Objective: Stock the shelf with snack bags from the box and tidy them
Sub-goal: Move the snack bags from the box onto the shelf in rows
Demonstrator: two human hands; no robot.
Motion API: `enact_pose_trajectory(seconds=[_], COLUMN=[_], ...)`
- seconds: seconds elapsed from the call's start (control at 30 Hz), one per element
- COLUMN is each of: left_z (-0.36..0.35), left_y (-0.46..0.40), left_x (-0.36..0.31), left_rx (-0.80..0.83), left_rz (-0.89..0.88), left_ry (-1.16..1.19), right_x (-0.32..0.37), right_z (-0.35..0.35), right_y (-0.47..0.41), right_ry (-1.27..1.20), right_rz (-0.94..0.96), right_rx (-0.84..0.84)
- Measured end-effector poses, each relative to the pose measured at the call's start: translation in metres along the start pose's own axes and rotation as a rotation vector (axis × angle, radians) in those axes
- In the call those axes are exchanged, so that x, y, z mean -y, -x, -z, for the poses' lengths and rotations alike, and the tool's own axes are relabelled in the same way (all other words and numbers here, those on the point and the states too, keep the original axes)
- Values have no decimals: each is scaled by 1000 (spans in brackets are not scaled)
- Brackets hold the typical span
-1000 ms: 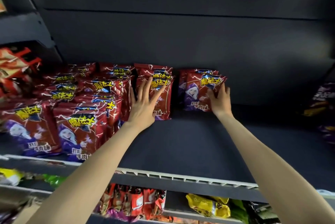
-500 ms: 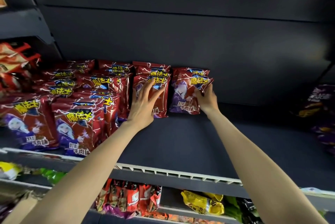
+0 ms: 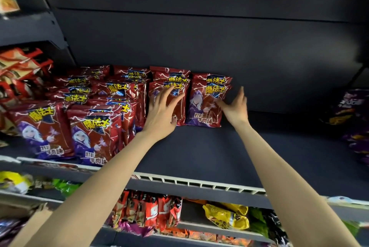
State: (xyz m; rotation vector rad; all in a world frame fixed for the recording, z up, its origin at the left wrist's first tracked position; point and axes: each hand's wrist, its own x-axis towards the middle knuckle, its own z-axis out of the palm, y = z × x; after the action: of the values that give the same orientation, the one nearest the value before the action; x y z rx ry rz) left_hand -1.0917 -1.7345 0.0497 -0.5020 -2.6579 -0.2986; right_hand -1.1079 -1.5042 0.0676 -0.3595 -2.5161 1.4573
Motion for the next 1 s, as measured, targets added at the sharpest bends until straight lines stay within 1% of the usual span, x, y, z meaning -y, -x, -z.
enact_pose_trajectory(seconds=[0.03,0.1,0.17,0.23,0.3,0.37,0.43,0.47,0.53,0.6,0.67,0.73,0.83,0.9,1.0], left_z=[7,24,45,68,89,108,126,136,154,171,187,200,212,213,205], left_y=[4,16,33,56,82,111,145,164,207,257,311,369,454,506,565], left_x=[-4,-15,-24,-29,-24,-11,9,20,46,74,101,129,176,204,240], left_rx=[-16,-56,-122,-209,-278,-380,-458,-464,-408,-297,-183,-87,32,98,140], left_rz=[-2,-7,-17,-63,-104,-164,-215,-223,-188,-103,27,233,599,815,1056], left_ry=[37,141,269,306,294,252,159,112,32,-44,-99,-111,-29,9,123], right_x=[-1,1,6,16,30,44,59,66,80,91,103,117,141,155,166], right_z=[5,13,15,12,3,-9,-28,-39,-67,-98,-134,-172,-231,-273,-345], right_y=[11,38,69,101,129,152,175,185,209,236,267,299,346,374,409], right_ry=[-28,-60,-86,-110,-115,-97,-66,-38,30,68,83,90,139,245,422], right_rz=[49,203,345,466,566,669,749,787,870,940,1010,1079,1165,1233,1349], right_rx=[-54,-132,-117,-38,69,191,334,407,542,676,808,930,1095,1200,1300])
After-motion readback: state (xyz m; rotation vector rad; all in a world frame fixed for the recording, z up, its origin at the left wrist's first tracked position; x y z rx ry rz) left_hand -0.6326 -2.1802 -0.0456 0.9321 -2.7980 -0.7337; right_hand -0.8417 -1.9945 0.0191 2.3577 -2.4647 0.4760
